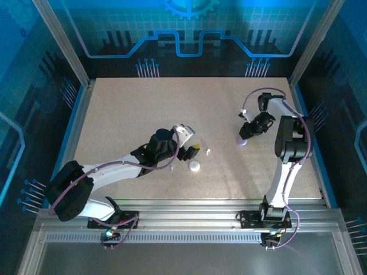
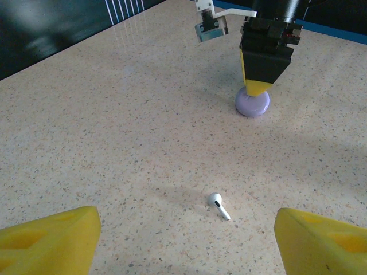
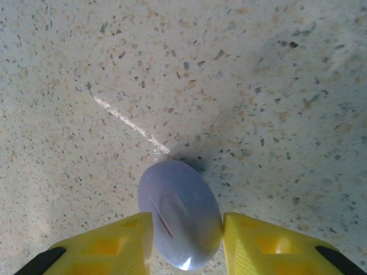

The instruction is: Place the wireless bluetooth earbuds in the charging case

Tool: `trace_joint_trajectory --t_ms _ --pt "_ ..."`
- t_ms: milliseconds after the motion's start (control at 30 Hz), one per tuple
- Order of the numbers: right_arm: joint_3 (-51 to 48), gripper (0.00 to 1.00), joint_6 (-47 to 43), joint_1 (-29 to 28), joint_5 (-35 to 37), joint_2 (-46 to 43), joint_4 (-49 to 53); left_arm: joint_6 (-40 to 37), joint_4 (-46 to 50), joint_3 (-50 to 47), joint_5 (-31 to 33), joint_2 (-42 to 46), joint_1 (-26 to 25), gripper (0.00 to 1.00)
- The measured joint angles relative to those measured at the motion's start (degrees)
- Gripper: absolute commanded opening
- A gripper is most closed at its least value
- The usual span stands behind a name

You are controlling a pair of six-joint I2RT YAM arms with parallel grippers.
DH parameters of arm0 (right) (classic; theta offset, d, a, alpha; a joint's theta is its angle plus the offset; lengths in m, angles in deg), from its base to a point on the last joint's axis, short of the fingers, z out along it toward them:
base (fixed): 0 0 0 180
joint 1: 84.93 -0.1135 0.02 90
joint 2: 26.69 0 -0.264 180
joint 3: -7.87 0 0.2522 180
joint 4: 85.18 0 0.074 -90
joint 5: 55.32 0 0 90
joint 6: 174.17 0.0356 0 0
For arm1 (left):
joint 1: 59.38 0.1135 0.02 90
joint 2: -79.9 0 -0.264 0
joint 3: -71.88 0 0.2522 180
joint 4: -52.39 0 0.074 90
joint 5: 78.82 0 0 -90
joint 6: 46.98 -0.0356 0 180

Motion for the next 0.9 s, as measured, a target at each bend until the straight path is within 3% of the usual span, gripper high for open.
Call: trace_joint_trajectory --t_ms 367,500,700,900 --pt "0.37 0.41 0.92 0.07 1.31 -0.04 -1.42 1.51 0.11 0.0 0.15 0.0 0.42 0.81" --pt "0.35 0.47 2.64 -0.02 1.68 -1.49 -2.16 4.07 0.9 0.0 0.15 0.04 2.03 0.81" --pt "0.24 0.59 8.41 -2.27 2.95 -10.05 -2.1 10.05 6.51 0.44 1.27 2.95 5.46 0.8" --pt "-1.53 0.63 16.92 -10.03 5.46 -20.04 -0.98 18.69 15.3 1.75 3.41 8.61 10.27 0.81"
